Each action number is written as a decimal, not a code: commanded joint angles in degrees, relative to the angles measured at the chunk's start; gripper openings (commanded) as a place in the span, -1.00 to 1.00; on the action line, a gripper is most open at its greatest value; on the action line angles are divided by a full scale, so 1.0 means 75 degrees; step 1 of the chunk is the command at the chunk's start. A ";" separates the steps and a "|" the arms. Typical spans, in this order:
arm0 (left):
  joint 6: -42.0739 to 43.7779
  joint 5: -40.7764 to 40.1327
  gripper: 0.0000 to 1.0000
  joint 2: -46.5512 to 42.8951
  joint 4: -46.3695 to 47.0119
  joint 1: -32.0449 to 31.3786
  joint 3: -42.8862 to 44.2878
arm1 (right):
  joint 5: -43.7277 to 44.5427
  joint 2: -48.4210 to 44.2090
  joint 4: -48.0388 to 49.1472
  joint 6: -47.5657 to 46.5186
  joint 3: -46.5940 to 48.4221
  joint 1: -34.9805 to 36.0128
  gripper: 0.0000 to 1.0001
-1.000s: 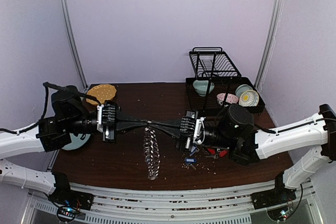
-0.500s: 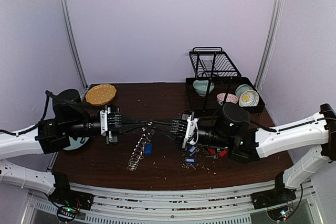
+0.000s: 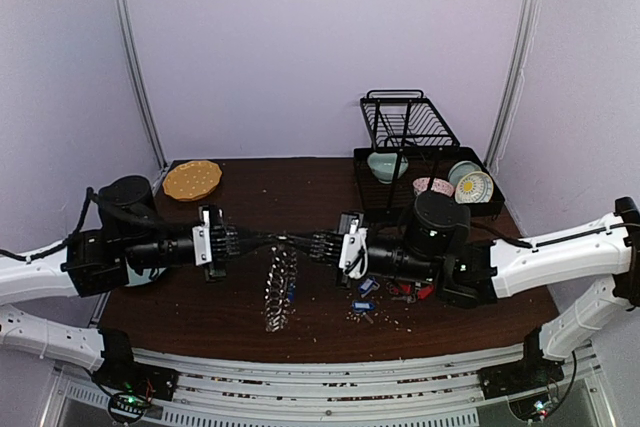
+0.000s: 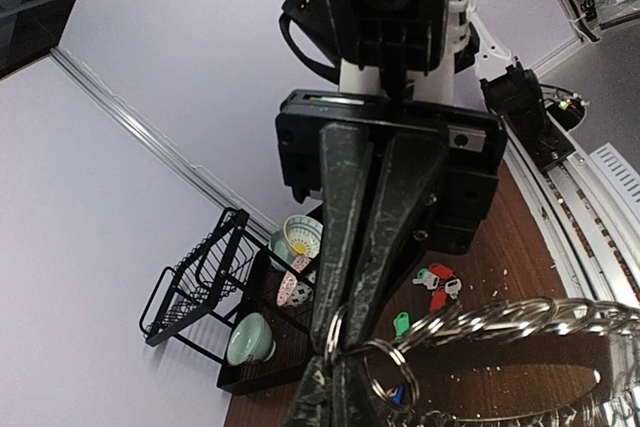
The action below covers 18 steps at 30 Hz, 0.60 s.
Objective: Put the keys on the keyring
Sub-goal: Adjust the keyring to the key storage ring.
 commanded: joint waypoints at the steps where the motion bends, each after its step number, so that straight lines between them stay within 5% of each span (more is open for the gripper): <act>1: 0.0161 0.0165 -0.39 -0.0182 0.0798 -0.0112 -0.0221 | -0.0499 -0.0411 0.1225 0.0249 -0.0418 -0.0139 -1.00; 5: -0.0194 0.0737 -0.35 -0.0076 0.1133 -0.0110 -0.0251 | -0.2530 -0.0109 0.3836 0.2245 -0.0476 -0.0659 -1.00; 10: -0.0920 0.1230 -0.42 -0.0073 0.1464 -0.0112 -0.0119 | -0.3417 0.0848 0.6034 0.3326 -0.0378 -0.0672 -1.00; 18: -0.1117 0.1748 -0.57 -0.0656 0.1535 -0.0112 -0.0104 | -0.3561 0.1433 0.6519 0.3453 -0.0049 -0.0650 -1.00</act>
